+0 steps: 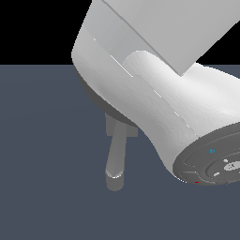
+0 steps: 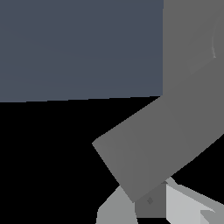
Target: Turn on the faucet by rotating a designated handle.
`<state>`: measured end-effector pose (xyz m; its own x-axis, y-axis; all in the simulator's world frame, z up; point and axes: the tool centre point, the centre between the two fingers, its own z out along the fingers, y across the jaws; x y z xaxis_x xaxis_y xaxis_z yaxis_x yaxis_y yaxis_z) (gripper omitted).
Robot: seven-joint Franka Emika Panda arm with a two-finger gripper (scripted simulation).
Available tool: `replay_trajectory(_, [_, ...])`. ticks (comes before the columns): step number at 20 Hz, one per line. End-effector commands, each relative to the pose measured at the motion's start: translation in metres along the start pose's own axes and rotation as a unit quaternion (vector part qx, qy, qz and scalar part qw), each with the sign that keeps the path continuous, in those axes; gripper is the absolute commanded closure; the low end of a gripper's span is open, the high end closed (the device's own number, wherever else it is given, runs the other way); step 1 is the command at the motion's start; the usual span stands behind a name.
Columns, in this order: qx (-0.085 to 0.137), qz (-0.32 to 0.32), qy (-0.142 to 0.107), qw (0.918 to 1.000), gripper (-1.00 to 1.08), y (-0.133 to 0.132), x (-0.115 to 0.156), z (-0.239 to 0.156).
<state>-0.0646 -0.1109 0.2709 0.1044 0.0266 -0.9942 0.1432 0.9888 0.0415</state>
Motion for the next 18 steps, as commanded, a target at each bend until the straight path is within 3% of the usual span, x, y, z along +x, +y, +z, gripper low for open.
replay_trajectory(1, [-0.027, -0.020, 0.039, 0.9987, 1.08, 0.003, 0.018, 0.000])
replay_trajectory(7, [-0.032, -0.029, 0.050, 0.9978, 1.08, -0.009, 0.032, 0.000])
replay_trajectory(9, [-0.027, -0.024, 0.041, 0.9985, 1.08, -0.008, 0.028, -0.002])
replay_trajectory(18, [-0.029, -0.026, 0.044, 0.9983, 1.08, -0.017, 0.055, -0.003])
